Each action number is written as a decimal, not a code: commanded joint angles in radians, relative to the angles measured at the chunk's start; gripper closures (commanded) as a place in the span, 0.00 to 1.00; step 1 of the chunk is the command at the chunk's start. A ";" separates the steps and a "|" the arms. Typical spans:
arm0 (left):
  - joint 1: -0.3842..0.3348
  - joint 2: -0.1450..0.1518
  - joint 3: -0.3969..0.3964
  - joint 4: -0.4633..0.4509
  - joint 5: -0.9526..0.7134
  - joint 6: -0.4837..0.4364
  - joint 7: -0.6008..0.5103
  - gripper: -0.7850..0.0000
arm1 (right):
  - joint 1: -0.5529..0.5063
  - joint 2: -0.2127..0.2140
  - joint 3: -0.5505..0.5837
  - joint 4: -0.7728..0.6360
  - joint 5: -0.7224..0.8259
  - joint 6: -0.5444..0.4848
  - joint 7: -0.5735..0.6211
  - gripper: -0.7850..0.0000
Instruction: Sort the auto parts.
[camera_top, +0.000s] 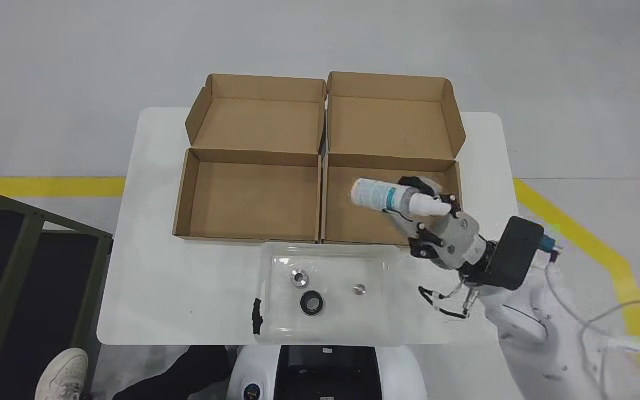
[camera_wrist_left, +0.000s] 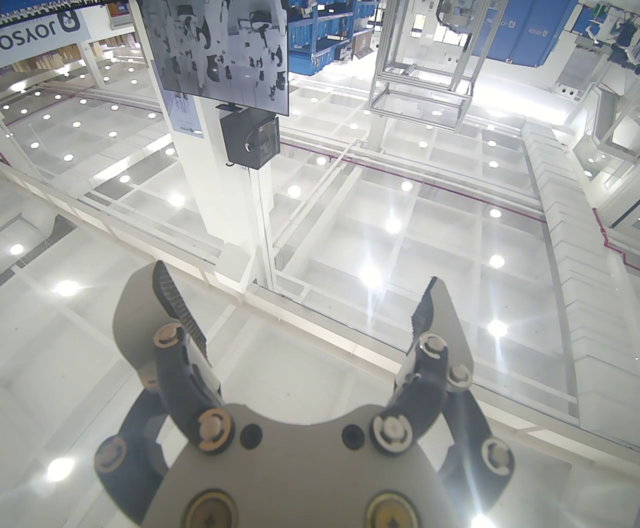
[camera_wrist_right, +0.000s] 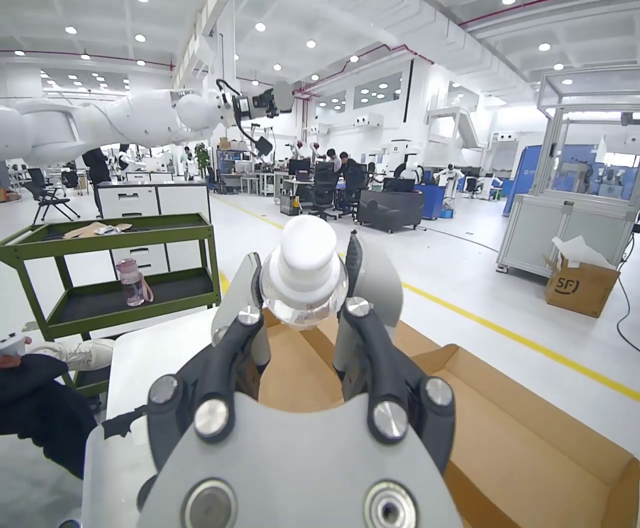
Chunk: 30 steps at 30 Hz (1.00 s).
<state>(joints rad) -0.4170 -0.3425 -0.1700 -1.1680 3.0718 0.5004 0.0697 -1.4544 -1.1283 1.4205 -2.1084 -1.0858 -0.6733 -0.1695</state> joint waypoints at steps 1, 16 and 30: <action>0.000 0.000 0.000 0.000 0.000 0.000 0.000 0.00 | -0.014 0.002 -0.002 0.016 -0.018 -0.014 0.011 1.00; 0.000 0.000 0.000 0.000 0.000 0.000 0.000 0.00 | -0.008 0.005 -0.074 0.151 -0.225 -0.006 0.072 1.00; 0.000 0.000 0.000 0.000 0.000 0.000 0.000 0.00 | 0.143 -0.013 -0.213 0.264 -0.290 0.070 0.253 1.00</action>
<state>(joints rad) -0.4170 -0.3425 -0.1700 -1.1680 3.0718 0.5004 0.0697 -1.3225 -1.1405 1.2140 -1.8486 -1.3689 -0.6101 0.0736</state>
